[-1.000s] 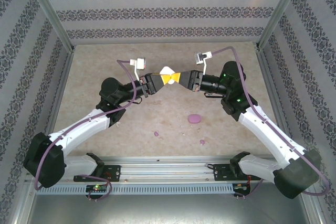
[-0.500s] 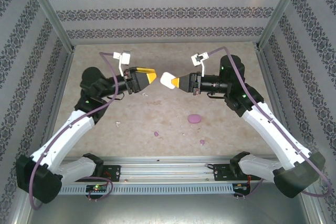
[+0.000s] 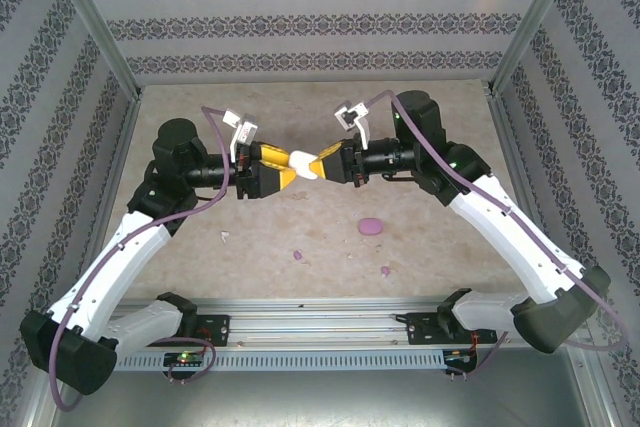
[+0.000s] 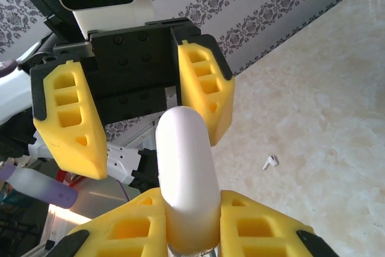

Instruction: Insert the wireless bluetooth earbuds into the charging case

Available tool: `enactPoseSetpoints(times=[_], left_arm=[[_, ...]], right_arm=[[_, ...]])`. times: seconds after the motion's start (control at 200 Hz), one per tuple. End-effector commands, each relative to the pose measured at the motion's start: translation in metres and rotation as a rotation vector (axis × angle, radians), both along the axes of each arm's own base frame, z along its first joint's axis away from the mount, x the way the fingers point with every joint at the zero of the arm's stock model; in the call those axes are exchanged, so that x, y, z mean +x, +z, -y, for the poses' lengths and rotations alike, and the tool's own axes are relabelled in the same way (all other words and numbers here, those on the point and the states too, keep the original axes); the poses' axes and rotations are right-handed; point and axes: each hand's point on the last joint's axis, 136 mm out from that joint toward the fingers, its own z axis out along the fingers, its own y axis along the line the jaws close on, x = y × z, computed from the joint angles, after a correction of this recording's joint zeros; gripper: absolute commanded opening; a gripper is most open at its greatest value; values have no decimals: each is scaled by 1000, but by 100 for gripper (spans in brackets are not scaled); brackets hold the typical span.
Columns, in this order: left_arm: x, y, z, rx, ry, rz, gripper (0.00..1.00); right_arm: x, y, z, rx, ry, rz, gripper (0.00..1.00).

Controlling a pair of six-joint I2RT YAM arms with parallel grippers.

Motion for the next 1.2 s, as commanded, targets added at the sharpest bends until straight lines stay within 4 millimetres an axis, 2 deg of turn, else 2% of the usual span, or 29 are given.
enactPoseSetpoints(times=[0.0,0.355,0.555,0.624,0.704,0.799,0.874,0.979,1.034,1.094,1.194], left_arm=[[-12,4,-1,-9,-58,33,59],[-8,-4,2,-19,-75,-6,47],[-5,-2,4,-42,-76,-5,40],[-4,-3,4,-41,-78,-8,34],[-5,-6,4,-31,-79,-10,21],[-7,-10,3,-12,-72,-6,14],[-9,-11,0,8,-52,16,15],[-13,-11,-3,32,-42,41,35],[-15,-10,-4,42,-42,45,39],[-14,-12,-4,57,-38,38,39],[-14,-12,-5,71,-36,39,31]], right_arm=[[-6,10,-3,11,42,52,7],[-10,13,-8,20,63,43,7],[-12,11,-14,14,81,34,7],[-12,10,-16,17,86,28,7],[-11,13,-18,24,91,28,7],[-10,16,-19,30,93,29,7],[-8,19,-21,36,94,30,7],[-8,20,-22,36,103,27,7],[-8,20,-22,33,105,25,7],[-8,20,-21,28,101,24,7],[-9,18,-20,25,100,22,7]])
